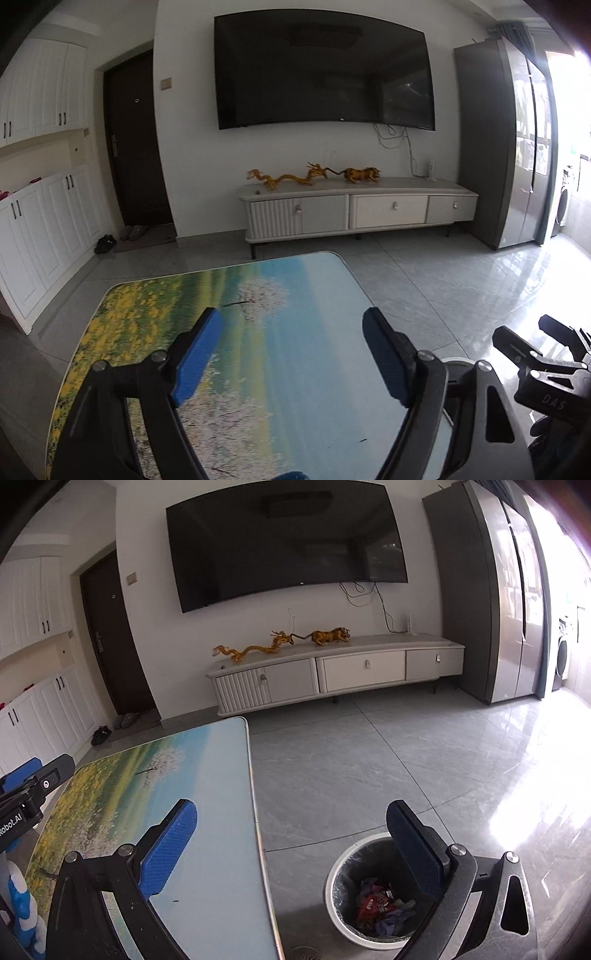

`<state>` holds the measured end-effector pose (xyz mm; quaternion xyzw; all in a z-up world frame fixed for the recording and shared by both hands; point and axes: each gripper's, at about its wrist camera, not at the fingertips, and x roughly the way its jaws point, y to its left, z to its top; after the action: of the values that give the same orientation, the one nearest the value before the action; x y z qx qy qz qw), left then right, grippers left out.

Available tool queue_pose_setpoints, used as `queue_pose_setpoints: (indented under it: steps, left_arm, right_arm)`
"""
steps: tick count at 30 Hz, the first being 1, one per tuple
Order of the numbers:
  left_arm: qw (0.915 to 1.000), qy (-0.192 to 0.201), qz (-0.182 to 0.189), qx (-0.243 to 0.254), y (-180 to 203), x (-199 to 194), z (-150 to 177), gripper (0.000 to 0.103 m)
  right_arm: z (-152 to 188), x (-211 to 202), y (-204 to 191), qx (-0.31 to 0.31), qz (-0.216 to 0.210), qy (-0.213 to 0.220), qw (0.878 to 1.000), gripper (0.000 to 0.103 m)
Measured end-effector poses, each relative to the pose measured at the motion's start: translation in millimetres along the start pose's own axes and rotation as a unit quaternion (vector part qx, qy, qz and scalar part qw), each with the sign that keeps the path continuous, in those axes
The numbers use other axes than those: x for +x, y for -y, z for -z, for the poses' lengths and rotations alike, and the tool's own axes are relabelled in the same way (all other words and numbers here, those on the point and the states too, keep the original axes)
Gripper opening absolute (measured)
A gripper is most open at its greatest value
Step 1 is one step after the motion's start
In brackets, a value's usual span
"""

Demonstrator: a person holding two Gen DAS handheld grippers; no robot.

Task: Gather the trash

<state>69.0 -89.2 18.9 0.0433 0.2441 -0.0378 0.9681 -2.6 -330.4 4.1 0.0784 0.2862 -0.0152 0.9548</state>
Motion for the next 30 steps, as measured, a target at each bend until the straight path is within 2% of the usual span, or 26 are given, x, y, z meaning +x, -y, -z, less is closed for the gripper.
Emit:
queue_pose_setpoints:
  steps: [2, 5, 9, 16, 30]
  left_arm:
    - [0.9999, 0.007, -0.014, -0.006, -14, -11, 5, 0.09]
    - [0.9993, 0.012, -0.032, -0.013, -29, -24, 14, 0.093]
    - [0.9979, 0.013, -0.058, -0.027, -43, -35, 25, 0.103]
    - [0.9957, 0.015, -0.081, -0.042, -53, -42, 38, 0.103]
    - [0.9948, 0.016, -0.089, -0.046, -55, -43, 40, 0.103]
  right_arm:
    - [0, -4, -12, -0.012, -0.003, 0.01, 1.0, 0.103]
    - [0, -10, -31, -0.03, -0.009, 0.021, 0.999, 0.103]
    - [2, -12, -44, -0.047, -0.012, 0.03, 0.998, 0.103]
    - [13, -6, -50, -0.053, -0.018, 0.026, 0.998, 0.103]
    - [17, -4, -32, -0.03, -0.006, 0.025, 0.999, 0.103]
